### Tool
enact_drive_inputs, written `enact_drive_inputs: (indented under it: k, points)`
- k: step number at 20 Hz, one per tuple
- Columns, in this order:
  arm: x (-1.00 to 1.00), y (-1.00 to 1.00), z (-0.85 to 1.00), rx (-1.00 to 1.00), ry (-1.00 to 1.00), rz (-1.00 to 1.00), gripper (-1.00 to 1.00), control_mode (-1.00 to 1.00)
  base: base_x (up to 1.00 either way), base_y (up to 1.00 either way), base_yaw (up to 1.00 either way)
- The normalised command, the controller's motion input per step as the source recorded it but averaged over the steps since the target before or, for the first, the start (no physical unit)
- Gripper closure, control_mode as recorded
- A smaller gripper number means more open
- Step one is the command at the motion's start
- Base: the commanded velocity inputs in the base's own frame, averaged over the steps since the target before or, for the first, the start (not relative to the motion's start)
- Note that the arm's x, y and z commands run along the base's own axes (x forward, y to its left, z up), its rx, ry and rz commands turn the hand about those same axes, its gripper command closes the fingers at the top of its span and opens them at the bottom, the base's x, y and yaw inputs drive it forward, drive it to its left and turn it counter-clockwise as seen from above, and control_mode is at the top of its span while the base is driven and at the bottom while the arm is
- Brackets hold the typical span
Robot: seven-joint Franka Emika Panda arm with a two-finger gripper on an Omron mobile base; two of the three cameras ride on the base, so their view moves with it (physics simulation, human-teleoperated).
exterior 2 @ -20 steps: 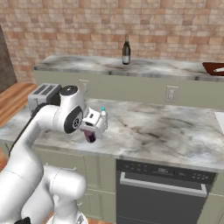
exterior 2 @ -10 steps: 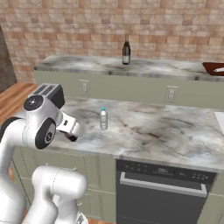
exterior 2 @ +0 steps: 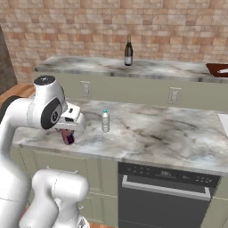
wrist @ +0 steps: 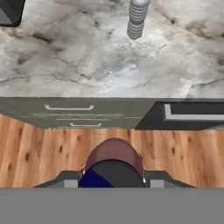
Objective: Place the drinks on the dining counter in a tight cluster.
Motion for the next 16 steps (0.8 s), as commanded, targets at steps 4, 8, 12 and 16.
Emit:
enact_drive_inputs:
  k: [4, 8, 12, 16]
  points:
    - [-0.01, 0.07, -0.26, 0.00, 0.00, 0.09, 1.00, -1.00, 0.00, 0.00, 0.00]
    - [0.00, 0.12, -0.07, 0.00, 0.00, 0.02, 1.00, -1.00, 0.00, 0.00, 0.00]
    - [-0.03, 0.03, 0.00, 0.00, 0.00, 0.00, 1.00, -1.00, 0.00, 0.00, 0.00]
    - [-0.07, 0.01, 0.00, 0.00, 0.00, 0.00, 1.00, -1.00, 0.00, 0.00, 0.00]
